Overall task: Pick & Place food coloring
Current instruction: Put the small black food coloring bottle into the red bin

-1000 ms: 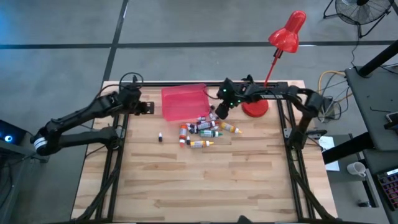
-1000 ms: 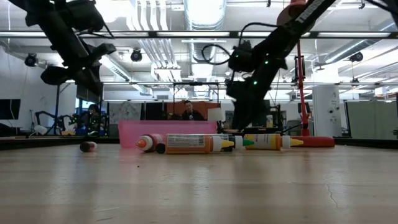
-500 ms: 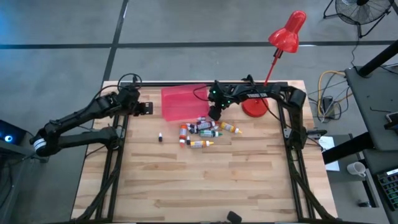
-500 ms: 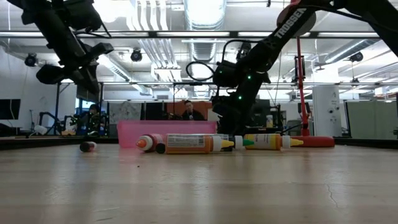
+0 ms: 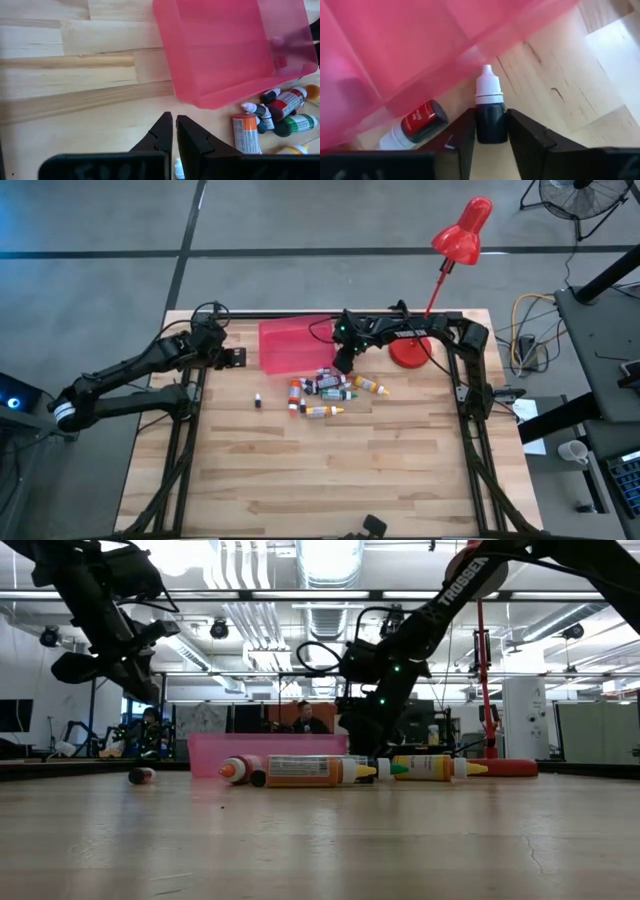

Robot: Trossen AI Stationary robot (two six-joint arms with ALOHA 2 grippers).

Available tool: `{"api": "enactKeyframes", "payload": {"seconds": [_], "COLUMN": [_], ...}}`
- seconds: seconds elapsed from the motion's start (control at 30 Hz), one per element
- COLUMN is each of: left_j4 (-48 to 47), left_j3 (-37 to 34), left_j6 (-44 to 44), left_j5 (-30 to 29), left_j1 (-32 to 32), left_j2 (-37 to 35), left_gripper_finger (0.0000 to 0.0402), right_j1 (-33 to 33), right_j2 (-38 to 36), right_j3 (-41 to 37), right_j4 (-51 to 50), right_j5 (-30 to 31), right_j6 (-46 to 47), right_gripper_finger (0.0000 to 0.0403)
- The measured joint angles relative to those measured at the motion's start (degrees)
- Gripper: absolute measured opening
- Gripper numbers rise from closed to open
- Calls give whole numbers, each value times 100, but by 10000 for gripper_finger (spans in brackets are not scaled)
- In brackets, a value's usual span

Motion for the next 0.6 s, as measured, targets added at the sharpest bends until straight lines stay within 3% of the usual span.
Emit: {"api": "enactKeyframes", "payload": {"seconds": [0.23, 0.6], "left_j4": [1, 4], "left_j3": [0, 0], "left_j6": [0, 37], "left_j5": [-6, -42], "left_j1": [0, 2], "left_j2": [0, 0], "left_gripper_finger": [0, 0], "right_j1": [-24, -88], "right_j2": [34, -457], "right_j3": [-69, -56], "right_j4": [62, -747], "right_j5": [-172, -457], "right_j6": [-15, -87], "right_gripper_finger": [54, 51]}}
